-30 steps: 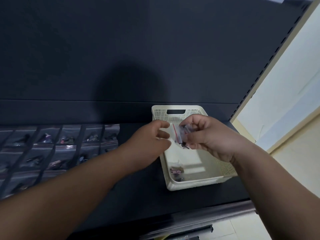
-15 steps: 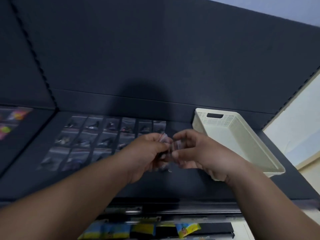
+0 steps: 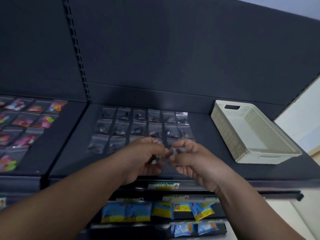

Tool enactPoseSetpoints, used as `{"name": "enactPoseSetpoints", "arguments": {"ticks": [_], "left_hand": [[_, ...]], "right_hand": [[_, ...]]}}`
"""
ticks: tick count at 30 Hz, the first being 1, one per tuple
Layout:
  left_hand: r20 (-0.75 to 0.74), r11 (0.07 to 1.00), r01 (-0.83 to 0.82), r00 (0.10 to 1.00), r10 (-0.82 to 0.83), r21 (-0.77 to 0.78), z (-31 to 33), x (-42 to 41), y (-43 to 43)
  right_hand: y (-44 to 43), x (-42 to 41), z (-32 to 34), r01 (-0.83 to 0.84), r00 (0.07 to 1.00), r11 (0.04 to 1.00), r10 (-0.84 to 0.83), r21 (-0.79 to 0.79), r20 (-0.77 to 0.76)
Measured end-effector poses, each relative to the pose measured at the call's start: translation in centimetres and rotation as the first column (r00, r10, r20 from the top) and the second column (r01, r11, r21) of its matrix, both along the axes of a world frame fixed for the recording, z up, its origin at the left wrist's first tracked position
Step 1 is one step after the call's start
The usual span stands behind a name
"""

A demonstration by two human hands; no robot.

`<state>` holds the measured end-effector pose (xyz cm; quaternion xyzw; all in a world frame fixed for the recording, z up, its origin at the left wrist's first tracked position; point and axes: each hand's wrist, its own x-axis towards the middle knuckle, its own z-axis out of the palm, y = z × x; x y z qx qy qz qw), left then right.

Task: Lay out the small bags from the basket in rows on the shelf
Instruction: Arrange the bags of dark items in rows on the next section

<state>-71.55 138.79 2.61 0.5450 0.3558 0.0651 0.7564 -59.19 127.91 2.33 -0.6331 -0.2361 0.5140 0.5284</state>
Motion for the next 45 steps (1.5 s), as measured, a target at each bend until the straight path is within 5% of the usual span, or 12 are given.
{"name": "enactPoseSetpoints", "arguments": {"ticks": [4,13,19,25,31,36,39,45], "left_hand": [[-0.053,0.998,0.038,0.998,-0.035,0.053,-0.7,-1.0,-0.2],[-0.107,0.992,0.017,0.994,-0.003,0.124,-1.0,-0.9,-0.3],[-0.133,0.986,-0.133,0.98,0.146,0.104,-1.6,-0.9,0.1],[-0.082,0.961,-0.27,0.958,0.274,0.055,-2.2,-1.6,-0.6],[-0.072,0.954,-0.244,0.963,0.26,0.174,-1.4,-4.1,0.6],[-0.096,0.946,-0.173,0.974,0.206,0.275,-0.6,-7.4,2.7],[-0.128,0.944,-0.128,0.976,0.174,0.303,-0.5,-9.7,4.4],[-0.164,0.969,-0.156,0.968,0.189,0.192,-1.3,-13.7,7.5]], "right_hand": [[-0.2,-1.3,-0.8,-0.012,0.982,0.998,0.024,-0.063,0.185],[0.8,0.0,-0.8,-0.13,0.966,0.99,0.137,-0.045,0.22],[2.5,0.6,-1.8,0.046,0.992,0.994,-0.034,0.102,-0.122],[3.2,-0.6,-2.8,-0.014,0.974,0.992,0.041,0.122,-0.225],[4.2,-2.6,-2.1,-0.098,0.995,0.987,0.096,0.125,0.017],[6.0,-5.7,-1.4,-0.085,0.992,0.983,0.1,0.16,-0.083],[7.7,-8.0,-1.6,-0.084,0.996,0.987,0.087,0.138,-0.011],[11.0,-11.4,-2.7,0.013,1.0,1.0,-0.014,0.028,0.006]]}}
